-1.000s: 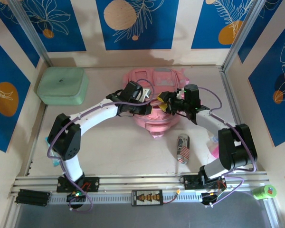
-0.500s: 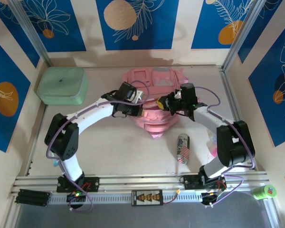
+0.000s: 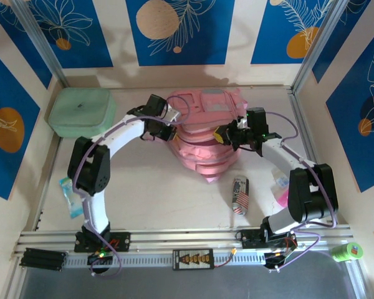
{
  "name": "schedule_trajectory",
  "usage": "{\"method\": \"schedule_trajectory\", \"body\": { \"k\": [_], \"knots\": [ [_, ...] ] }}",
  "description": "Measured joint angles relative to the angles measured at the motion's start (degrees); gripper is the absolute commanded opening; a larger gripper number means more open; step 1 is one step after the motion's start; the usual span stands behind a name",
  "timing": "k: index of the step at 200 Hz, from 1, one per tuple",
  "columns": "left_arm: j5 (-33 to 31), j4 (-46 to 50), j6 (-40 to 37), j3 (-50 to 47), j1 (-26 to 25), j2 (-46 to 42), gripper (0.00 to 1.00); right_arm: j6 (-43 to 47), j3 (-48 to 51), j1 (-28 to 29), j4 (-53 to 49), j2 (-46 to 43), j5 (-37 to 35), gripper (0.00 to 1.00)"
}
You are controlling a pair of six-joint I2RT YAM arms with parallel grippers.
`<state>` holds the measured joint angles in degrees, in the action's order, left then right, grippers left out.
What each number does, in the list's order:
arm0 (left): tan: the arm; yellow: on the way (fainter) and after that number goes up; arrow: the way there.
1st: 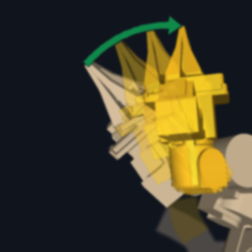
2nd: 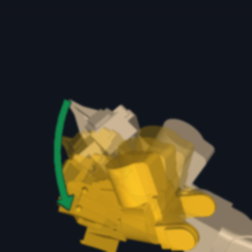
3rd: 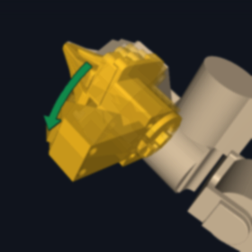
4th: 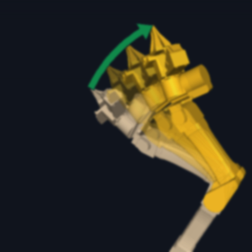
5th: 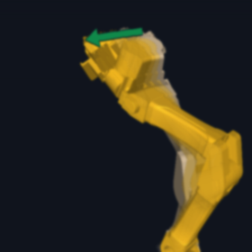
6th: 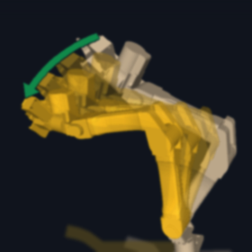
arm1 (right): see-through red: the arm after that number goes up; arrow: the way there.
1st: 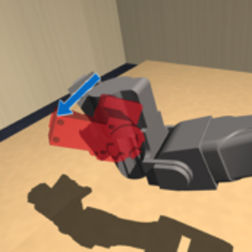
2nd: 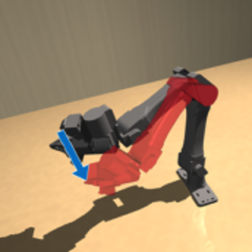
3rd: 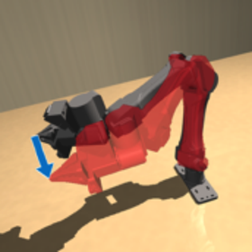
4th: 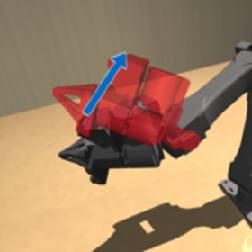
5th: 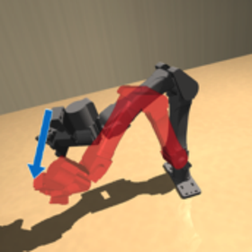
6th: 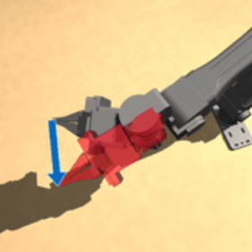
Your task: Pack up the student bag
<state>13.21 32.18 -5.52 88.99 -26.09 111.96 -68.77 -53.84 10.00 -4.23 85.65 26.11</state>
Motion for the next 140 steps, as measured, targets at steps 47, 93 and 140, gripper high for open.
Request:
{"method": "schedule_trajectory", "body": {
  "k": [47, 93, 140],
  "knots": [
    [0.07, 0.46, -9.92, 7.69, 2.36, 5.99, 0.0, 4.22, -2.54, -1.25, -3.34, 0.02, 2.01, 0.05],
    [-0.02, -1.62, -10.78, 4.35, 3.43, 4.37, 0.0, 7.28, -6.54, -0.9, -5.73, 2.99, 4.52, 0.05],
    [-5.38, -8.0, -5.2, -14.34, 4.68, -9.09, 0.26, 9.4, -12.48, 4.26, -6.54, 9.29, 6.16, 0.07]
  ]
}}
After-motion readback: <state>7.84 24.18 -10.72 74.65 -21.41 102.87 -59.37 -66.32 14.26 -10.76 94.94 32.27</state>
